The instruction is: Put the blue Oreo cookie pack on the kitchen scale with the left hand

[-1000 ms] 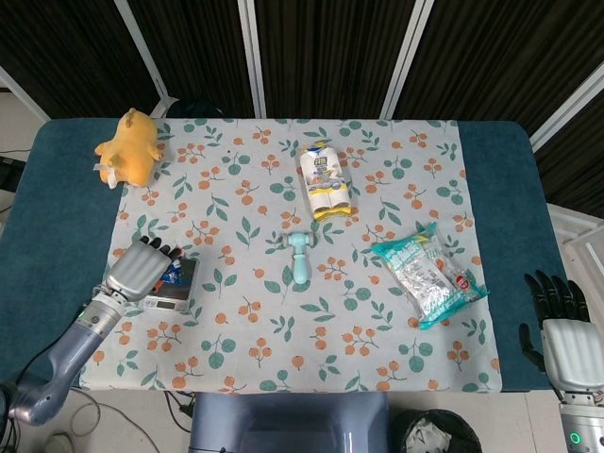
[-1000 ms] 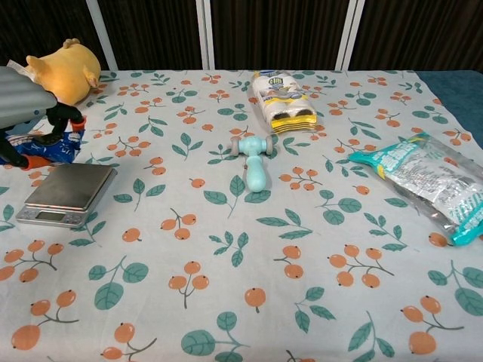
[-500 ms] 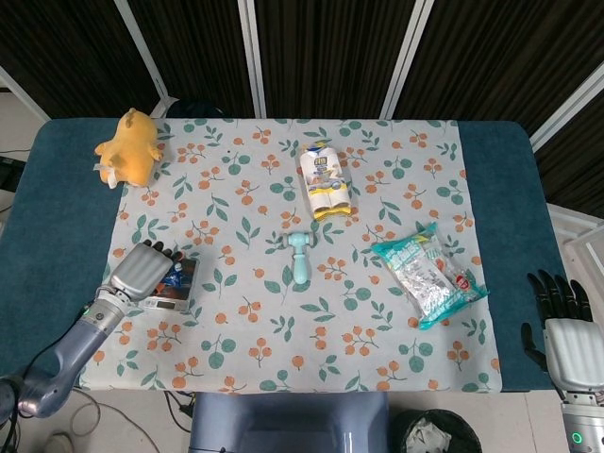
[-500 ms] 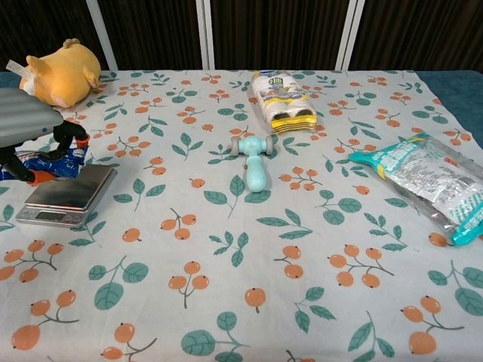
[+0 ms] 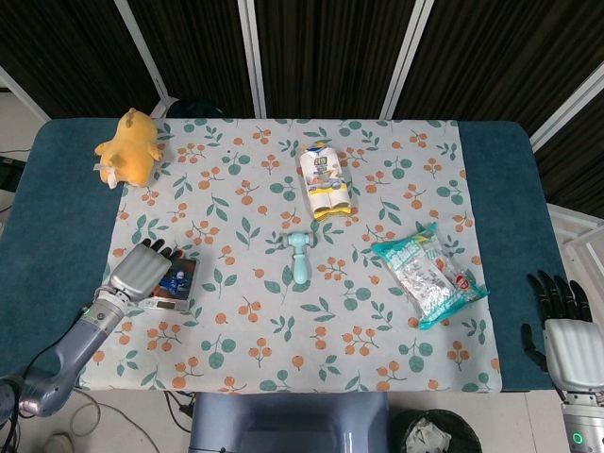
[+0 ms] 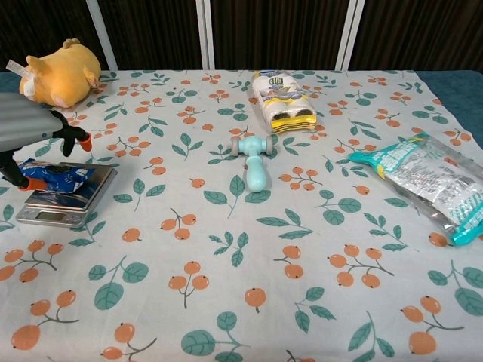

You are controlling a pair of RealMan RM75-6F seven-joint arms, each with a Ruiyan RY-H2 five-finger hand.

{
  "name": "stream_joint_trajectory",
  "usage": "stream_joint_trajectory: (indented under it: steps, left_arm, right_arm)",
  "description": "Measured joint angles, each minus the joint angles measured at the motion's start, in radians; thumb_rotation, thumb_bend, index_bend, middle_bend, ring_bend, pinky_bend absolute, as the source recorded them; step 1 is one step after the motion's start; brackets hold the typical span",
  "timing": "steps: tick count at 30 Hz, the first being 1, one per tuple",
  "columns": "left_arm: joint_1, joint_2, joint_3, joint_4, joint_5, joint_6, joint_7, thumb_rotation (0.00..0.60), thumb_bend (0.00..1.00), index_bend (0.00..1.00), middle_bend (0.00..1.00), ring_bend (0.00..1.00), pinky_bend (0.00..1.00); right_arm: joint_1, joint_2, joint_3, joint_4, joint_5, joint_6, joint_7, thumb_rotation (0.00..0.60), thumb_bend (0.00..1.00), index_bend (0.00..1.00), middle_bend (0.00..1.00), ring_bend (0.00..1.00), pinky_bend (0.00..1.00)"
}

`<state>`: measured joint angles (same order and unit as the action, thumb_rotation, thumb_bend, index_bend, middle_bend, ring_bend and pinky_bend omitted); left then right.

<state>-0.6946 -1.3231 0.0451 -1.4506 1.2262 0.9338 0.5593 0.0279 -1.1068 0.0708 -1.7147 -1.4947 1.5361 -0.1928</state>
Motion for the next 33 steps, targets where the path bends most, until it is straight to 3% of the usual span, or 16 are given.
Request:
stream_joint_trajectory:
  steps: [10, 16, 21, 25, 33]
  left_arm:
    - [0.004, 0.037, -0.026, -0.092, -0.043, 0.022, 0.036, 0.6, 0.17, 0.14, 0.17, 0.04, 0.2]
    - [0.075, 0.125, -0.04, -0.237, 0.011, 0.208, 0.011, 0.6, 0.16, 0.1, 0.11, 0.03, 0.14]
    - [0.198, 0.21, -0.025, -0.322, 0.098, 0.409, -0.082, 0.6, 0.16, 0.09, 0.09, 0.01, 0.14]
    - [0.306, 0.249, -0.003, -0.321, 0.173, 0.535, -0.201, 0.6, 0.16, 0.08, 0.07, 0.0, 0.13]
    - [0.407, 0.261, 0.024, -0.199, 0.256, 0.621, -0.423, 0.6, 0.15, 0.07, 0.05, 0.0, 0.1]
  right_arm:
    - [-0.001, 0.002, 0.003, -0.002, 0.005, 0.003, -0.002, 0.6, 0.59, 0.0, 0.07, 0.01, 0.0]
    - [-0.002, 0.003, 0.002, -0.003, 0.004, 0.004, -0.002, 0.6, 0.59, 0.0, 0.07, 0.01, 0.0]
    - [-0.001, 0.001, 0.0, -0.003, 0.001, 0.002, -0.006, 0.6, 0.59, 0.0, 0.07, 0.01, 0.0]
    - [0.0, -0.002, -0.003, -0.003, -0.004, 0.001, -0.012, 0.6, 0.59, 0.0, 0.07, 0.01, 0.0]
    - [0.001, -0.005, -0.007, 0.003, -0.022, 0.005, -0.009, 0.6, 0.59, 0.0, 0.07, 0.01, 0.0]
